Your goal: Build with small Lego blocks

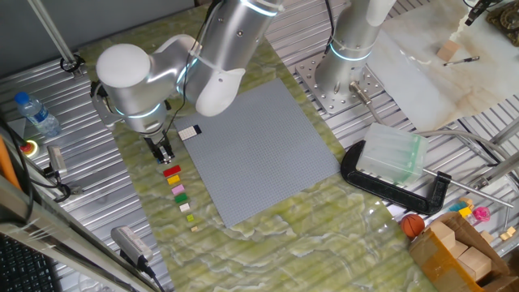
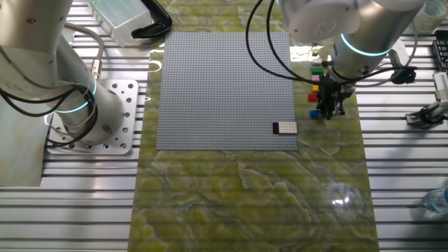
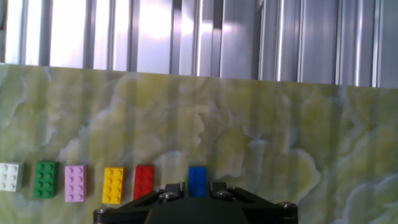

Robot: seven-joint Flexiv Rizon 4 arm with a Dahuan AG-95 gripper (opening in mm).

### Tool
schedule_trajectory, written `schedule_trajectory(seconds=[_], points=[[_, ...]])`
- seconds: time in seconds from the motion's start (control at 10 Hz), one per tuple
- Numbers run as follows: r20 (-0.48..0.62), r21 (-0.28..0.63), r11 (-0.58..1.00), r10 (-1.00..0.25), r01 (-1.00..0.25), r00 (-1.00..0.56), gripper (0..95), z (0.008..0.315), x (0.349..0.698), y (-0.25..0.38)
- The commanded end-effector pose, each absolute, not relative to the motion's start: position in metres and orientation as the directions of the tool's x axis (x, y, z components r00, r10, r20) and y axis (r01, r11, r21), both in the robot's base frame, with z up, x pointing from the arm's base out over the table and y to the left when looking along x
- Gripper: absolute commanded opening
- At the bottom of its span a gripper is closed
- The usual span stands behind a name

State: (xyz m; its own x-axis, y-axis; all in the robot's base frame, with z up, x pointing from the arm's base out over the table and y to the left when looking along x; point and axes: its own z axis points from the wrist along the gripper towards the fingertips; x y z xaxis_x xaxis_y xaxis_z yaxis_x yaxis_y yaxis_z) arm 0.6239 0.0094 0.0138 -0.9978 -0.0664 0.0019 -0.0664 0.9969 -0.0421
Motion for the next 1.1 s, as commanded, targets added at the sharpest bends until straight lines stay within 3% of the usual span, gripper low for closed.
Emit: schedule_trajectory(seconds=[0.1, 0.4, 0.5, 1.1], points=[[0.01, -0.044, 0.997, -0.062, -0.063, -0.998, 19.0, 0.014, 0.6235, 0.0091], [0.008, -0.044, 0.998, -0.051, -0.051, -0.999, 19.0, 0.0133, 0.6229, 0.008], [0.007, -0.044, 0.998, -0.048, -0.048, -0.999, 0.0, 0.0131, 0.6228, 0.0077], [0.009, -0.042, 0.998, -0.037, -0.037, -0.999, 0.0, 0.0125, 0.6223, 0.0067]])
